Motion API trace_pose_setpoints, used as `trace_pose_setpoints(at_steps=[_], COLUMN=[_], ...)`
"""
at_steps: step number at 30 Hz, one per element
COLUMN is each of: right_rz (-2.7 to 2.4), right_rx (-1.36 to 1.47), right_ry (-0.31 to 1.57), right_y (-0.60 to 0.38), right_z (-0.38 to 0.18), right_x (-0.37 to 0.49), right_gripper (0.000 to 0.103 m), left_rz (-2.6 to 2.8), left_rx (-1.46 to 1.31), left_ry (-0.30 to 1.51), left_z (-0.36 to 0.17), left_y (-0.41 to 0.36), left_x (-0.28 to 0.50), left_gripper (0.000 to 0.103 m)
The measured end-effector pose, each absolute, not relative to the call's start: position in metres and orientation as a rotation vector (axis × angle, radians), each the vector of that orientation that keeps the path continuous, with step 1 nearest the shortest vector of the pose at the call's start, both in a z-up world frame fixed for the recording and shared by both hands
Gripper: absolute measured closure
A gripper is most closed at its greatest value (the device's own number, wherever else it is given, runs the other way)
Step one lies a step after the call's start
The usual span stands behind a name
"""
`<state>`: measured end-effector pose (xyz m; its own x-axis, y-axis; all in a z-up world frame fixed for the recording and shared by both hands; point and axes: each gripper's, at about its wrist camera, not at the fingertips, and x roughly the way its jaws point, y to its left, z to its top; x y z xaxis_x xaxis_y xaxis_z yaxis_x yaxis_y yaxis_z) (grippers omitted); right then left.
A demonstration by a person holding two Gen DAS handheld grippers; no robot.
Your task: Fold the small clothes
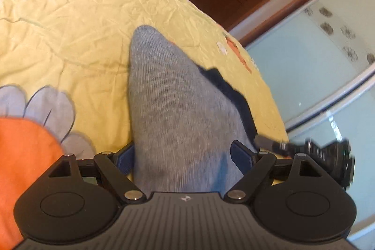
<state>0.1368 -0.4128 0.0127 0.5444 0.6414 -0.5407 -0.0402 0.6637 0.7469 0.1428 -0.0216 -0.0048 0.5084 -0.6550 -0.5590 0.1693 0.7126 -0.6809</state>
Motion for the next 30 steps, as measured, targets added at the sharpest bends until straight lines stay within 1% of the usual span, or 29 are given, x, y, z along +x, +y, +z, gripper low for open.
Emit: trace_pose_setpoints(at_steps=[1, 2, 3, 4, 6, 9, 12, 13, 15, 16, 17, 18, 19, 20, 22, 24, 26, 27, 28, 29, 30], right_rz=[0.469, 0.464, 0.443, 0.442, 0.463, 0.516, 0.567, 0.574, 0.562, 0.546, 0.531, 0.524, 0.537, 0.559, 0.576, 0.569, 0.560, 0.557, 0.553, 0.556, 0.564], right_rx=[0.757, 0.754, 0.735, 0.725, 0.717, 0.708, 0.685, 0.672, 0.671, 0.670, 0.676, 0.689, 0.697, 0.699, 0.688, 0.675, 0.675, 0.666, 0.651, 0.626, 0.588], right_ry=[0.906, 0.905, 0.914, 0.923, 0.882, 0.849, 0.844, 0.847, 0.876, 0.890, 0.898, 0.909, 0.920, 0.919, 0.889, 0.900, 0.917, 0.939, 0.963, 0.980, 0.999], right_y=[-0.409, -0.407, -0.404, -0.401, -0.395, -0.378, -0.356, -0.349, -0.338, -0.335, -0.335, -0.336, -0.339, -0.343, -0.354, -0.364, -0.371, -0.370, -0.369, -0.364, -0.359], right_z=[0.011, 0.010, 0.009, 0.007, 0.012, 0.024, 0.029, 0.028, 0.020, 0.016, 0.015, 0.015, 0.017, 0.019, 0.026, 0.028, 0.026, 0.024, 0.022, 0.021, 0.020], right_x=[0.137, 0.136, 0.137, 0.137, 0.133, 0.131, 0.137, 0.140, 0.148, 0.150, 0.148, 0.144, 0.140, 0.131, 0.112, 0.096, 0.080, 0.075, 0.070, 0.066, 0.062], right_gripper=[0.026, 0.042, 0.055, 0.065, 0.068, 0.069, 0.069, 0.069, 0.068, 0.063, 0.055, 0.051, 0.041, 0.032, 0.026, 0.026, 0.028, 0.030, 0.043, 0.062, 0.069], left_rz=[-0.528, -0.500, -0.484, -0.480, -0.460, -0.429, -0.382, -0.364, -0.341, -0.334, -0.342, -0.353, -0.363, -0.372, -0.392, -0.418, -0.438, -0.441, -0.451, -0.472, -0.478], left_rx=[-0.621, -0.618, -0.613, -0.621, -0.569, -0.483, -0.436, -0.433, -0.441, -0.459, -0.482, -0.487, -0.480, -0.468, -0.461, -0.493, -0.513, -0.502, -0.501, -0.517, -0.527], left_ry=[0.911, 0.921, 0.940, 0.939, 0.902, 0.827, 0.806, 0.815, 0.850, 0.850, 0.831, 0.808, 0.791, 0.781, 0.793, 0.835, 0.819, 0.815, 0.831, 0.873, 0.893], left_z=[-0.007, -0.009, -0.011, -0.011, 0.001, 0.022, 0.027, 0.023, 0.016, 0.013, 0.015, 0.017, 0.019, 0.020, 0.016, 0.007, 0.001, 0.000, 0.000, -0.003, -0.005], left_y=[-0.022, -0.023, -0.023, -0.021, -0.019, -0.010, 0.008, 0.013, 0.023, 0.029, 0.035, 0.040, 0.043, 0.047, 0.053, 0.057, 0.058, 0.057, 0.054, 0.052, 0.049], left_x=[0.148, 0.152, 0.157, 0.157, 0.144, 0.126, 0.126, 0.127, 0.129, 0.125, 0.114, 0.104, 0.093, 0.079, 0.059, 0.047, 0.034, 0.033, 0.032, 0.034, 0.033], left_gripper=[0.024, 0.054, 0.061, 0.064, 0.068, 0.068, 0.067, 0.066, 0.060, 0.057, 0.053, 0.045, 0.039, 0.030, 0.029, 0.029, 0.031, 0.041, 0.057, 0.087, 0.086])
